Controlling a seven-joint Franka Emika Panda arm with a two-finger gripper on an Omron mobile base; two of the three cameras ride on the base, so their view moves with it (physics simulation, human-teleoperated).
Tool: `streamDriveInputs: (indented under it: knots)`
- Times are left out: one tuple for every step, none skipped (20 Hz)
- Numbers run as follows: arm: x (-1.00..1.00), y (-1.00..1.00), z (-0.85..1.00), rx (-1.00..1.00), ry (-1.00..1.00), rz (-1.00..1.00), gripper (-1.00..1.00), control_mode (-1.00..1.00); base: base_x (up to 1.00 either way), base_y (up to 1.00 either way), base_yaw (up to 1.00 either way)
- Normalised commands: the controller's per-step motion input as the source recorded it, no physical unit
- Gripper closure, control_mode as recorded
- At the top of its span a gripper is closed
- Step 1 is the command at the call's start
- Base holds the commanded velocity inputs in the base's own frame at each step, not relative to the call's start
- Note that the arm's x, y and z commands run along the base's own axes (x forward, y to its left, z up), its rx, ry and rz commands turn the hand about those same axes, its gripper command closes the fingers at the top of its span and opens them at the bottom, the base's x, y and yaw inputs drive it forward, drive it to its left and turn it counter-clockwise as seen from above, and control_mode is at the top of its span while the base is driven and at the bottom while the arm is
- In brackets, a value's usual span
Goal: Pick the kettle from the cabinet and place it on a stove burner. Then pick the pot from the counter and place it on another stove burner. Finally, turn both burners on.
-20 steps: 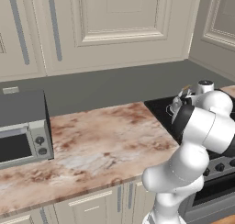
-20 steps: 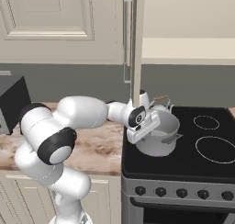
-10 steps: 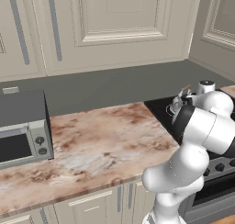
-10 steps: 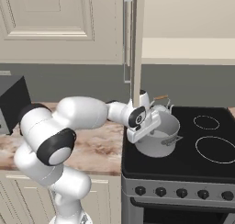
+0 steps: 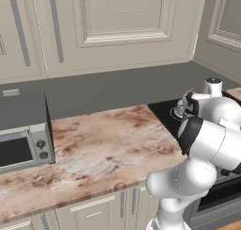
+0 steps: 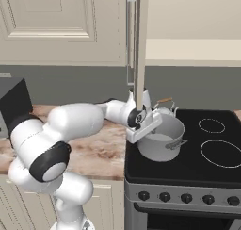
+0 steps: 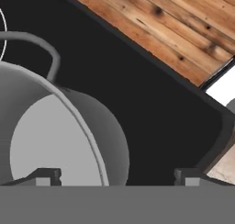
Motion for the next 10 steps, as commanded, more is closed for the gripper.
streamDriveInputs:
  knots:
    - [-0.19,0.33,0.06,0.0,0.0,0.0,-1.0,-1.0,0.0,0.0,0.0]
    - [-0.2,0.32,0.06,0.0,0.0,0.0,-1.0,-1.0,0.0,0.0,0.0]
    - [-0.24,0.32,0.1,0.0,0.0,0.0,-1.0,-1.0,0.0,0.0,0.0]
    - [-0.25,0.29,0.07,0.0,0.0,0.0,-1.0,-1.0,0.0,0.0,0.0]
    - [-0.26,0.31,0.06,0.0,0.0,0.0,-1.0,-1.0,0.0,0.0,0.0]
    - [-0.28,0.28,0.04,0.0,0.0,0.0,-1.0,-1.0,0.0,0.0,0.0]
    - [-0.32,0.29,0.08,0.0,0.0,0.0,-1.0,-1.0,0.0,0.0,0.0]
    - [-0.34,0.25,0.1,0.0,-0.02,0.0,-1.0,-1.0,0.0,0.0,0.0]
    - [-0.36,0.26,0.15,0.0,-0.02,0.0,-1.0,-1.0,0.0,0.0,0.0]
    - [-0.39,0.2,0.18,0.0,-0.02,0.0,-1.0,-1.0,0.0,0.0,0.0]
